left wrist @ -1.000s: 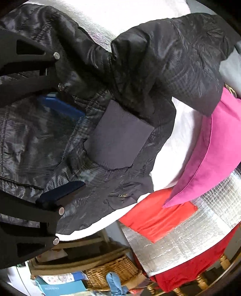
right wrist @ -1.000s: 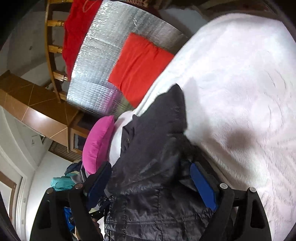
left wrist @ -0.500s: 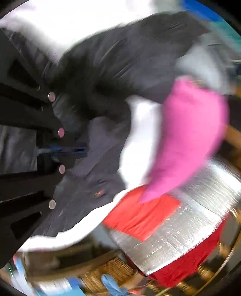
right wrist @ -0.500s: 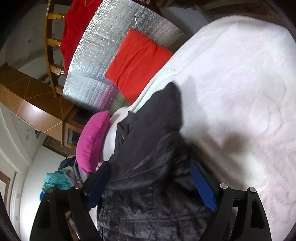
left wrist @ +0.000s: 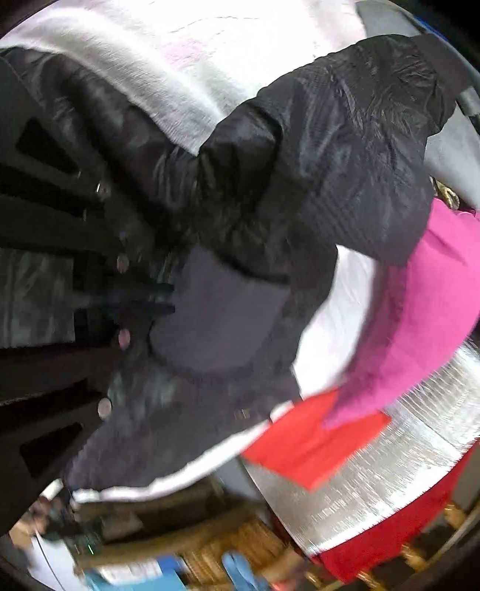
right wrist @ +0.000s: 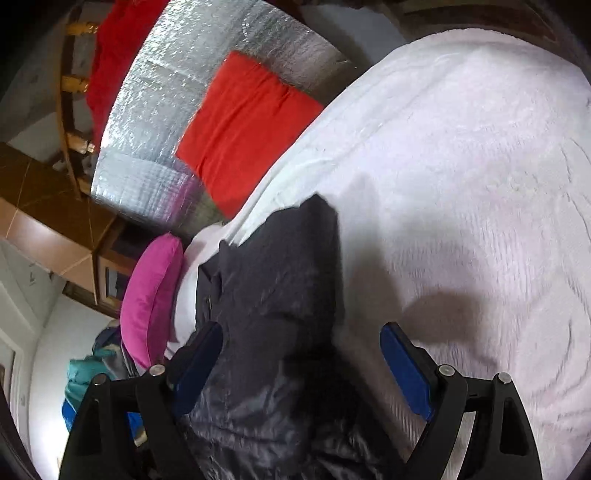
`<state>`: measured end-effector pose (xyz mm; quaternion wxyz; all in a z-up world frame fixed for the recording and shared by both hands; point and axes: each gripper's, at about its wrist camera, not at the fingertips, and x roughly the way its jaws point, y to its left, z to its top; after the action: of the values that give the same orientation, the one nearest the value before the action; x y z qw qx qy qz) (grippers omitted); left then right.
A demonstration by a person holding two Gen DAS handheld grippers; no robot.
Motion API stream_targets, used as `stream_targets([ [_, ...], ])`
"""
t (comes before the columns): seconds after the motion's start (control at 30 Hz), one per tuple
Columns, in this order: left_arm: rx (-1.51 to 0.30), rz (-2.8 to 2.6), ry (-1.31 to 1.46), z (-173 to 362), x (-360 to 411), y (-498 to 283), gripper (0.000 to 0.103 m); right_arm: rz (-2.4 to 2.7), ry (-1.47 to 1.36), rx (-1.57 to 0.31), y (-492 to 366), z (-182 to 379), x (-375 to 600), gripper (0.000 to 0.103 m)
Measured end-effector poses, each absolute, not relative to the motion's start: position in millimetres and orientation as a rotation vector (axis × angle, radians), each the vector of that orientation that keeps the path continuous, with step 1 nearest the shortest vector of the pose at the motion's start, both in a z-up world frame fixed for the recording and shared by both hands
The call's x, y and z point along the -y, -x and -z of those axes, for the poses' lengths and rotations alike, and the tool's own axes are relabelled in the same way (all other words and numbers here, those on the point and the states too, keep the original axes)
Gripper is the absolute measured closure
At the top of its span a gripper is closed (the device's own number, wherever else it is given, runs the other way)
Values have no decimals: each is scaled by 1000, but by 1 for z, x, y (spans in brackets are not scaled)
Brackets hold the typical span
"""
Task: Fold large clothes
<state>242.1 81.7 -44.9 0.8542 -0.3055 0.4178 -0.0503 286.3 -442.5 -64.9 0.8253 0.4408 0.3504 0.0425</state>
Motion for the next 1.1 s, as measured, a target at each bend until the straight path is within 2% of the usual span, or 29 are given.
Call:
stream_targets([
  [0.03,-877,120,679,41,-82,-239,45,-90,-925,-755,-283,67,440,14],
  [0.07,-878,131,706,40,-81,-239,31,-90,-921,-760,-281,68,439,14],
  [0.1,-868,146,744,38,-78,-243,20,-90,-926,-763,-278,70,439,14],
  [0.2,-867,142,775,38,-63,-260,20,-86,-938,-749,-272,68,441,14],
  [0.37,-1007,96,835,67,-54,-294,21,-98,-916,-744,-267,64,440,14],
  [0.4,-999,64,846,71,-56,-296,29,-99,-914,-748,-267,64,440,14],
  [0.43,-985,43,852,72,-56,-297,60,-101,-913,-751,-266,64,439,14],
  [0.47,-1001,57,833,72,-50,-301,70,-103,-908,-755,-266,64,439,14],
  [0.5,-996,59,819,71,-50,-301,76,-105,-900,-759,-268,63,438,14],
  [0.63,-772,-39,675,34,-56,-267,78,-102,-886,-739,-278,55,445,14],
  [0.77,-906,-28,615,71,-52,-278,78,-89,-898,-768,-303,57,447,18],
  [0.83,-879,-25,560,72,-47,-274,78,-105,-867,-807,-321,59,440,29],
  [1.0,-863,-4,502,73,-40,-273,77,-83,-824,-843,-353,56,437,30],
  [1.07,-862,1,498,73,-40,-271,77,-86,-794,-860,-366,54,434,44],
  [1.1,-864,12,499,73,-39,-272,77,-88,-770,-874,-373,52,432,75],
])
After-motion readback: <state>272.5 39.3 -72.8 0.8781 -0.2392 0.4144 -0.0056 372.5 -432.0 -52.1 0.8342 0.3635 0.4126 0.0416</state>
